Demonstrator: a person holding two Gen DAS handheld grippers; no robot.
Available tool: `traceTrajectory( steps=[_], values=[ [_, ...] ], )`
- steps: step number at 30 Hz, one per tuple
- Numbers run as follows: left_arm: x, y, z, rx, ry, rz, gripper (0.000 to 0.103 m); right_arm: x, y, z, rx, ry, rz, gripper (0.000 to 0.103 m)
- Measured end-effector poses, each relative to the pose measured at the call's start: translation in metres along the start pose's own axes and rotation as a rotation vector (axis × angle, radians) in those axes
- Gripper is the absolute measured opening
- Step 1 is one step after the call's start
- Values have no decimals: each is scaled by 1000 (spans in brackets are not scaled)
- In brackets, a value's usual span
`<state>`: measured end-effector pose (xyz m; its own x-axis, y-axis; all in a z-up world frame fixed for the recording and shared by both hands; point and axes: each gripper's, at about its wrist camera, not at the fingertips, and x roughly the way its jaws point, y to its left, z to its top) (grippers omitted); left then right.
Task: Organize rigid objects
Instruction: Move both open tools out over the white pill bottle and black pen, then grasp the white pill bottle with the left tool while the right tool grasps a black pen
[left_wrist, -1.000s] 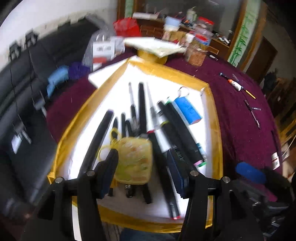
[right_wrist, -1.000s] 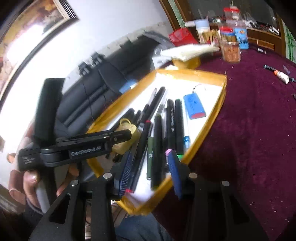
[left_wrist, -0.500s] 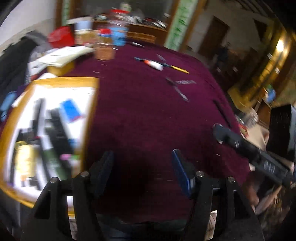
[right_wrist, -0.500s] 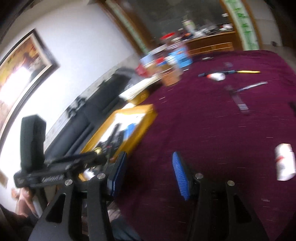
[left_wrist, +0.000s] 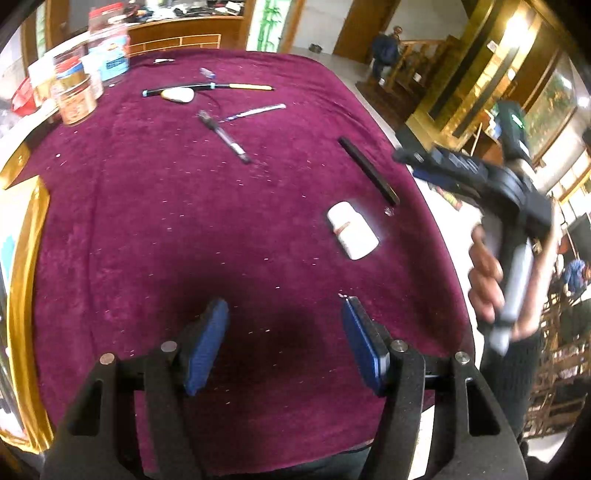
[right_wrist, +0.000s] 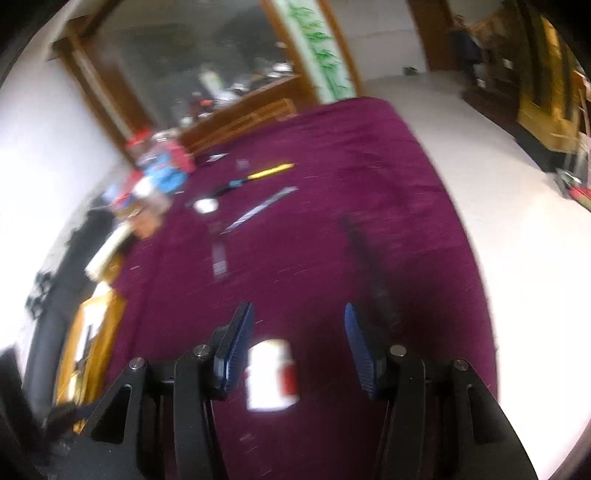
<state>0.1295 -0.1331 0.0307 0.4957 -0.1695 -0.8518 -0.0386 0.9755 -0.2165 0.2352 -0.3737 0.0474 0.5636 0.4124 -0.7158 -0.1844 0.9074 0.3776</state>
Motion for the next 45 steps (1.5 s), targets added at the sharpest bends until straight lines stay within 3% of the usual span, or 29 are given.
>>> traceTrajectory(
  steps=[6, 10, 18, 21, 28, 31, 32, 33, 34, 39, 45],
  values=[
    [17, -16, 7, 23, 25, 1, 63, 48, -28, 28, 40, 14, -112, 45],
    [32, -22, 11, 31, 57, -7, 63, 70, -38, 21, 69, 49, -66, 30],
    [60, -40, 30, 50, 89, -7, 63, 76, -34, 17, 6, 67, -113, 29],
    [71, -49, 40, 60, 95, 1, 63, 78, -29, 15, -32, 68, -164, 16],
    [101, -71, 58, 90, 110, 23, 63, 70, -36, 11, 3, 69, -131, 13],
    [120, -74, 62, 84, 152, 38, 62, 69, -40, 13, 24, 71, -117, 13],
    [125, -73, 63, 74, 163, 40, 58, 71, -40, 13, 27, 72, -114, 13],
    [125, -72, 63, 70, 151, 61, 49, 72, -40, 14, 29, 72, -110, 13],
    [123, -72, 63, 76, 139, 78, 32, 72, -40, 14, 26, 73, -112, 13],
    [114, -57, 50, 91, 125, 79, 33, 73, -33, 12, -4, 80, -100, 13],
    [75, -12, 4, 31, 101, 41, 33, 73, -19, 8, -49, 97, 19, 13]
  ],
)
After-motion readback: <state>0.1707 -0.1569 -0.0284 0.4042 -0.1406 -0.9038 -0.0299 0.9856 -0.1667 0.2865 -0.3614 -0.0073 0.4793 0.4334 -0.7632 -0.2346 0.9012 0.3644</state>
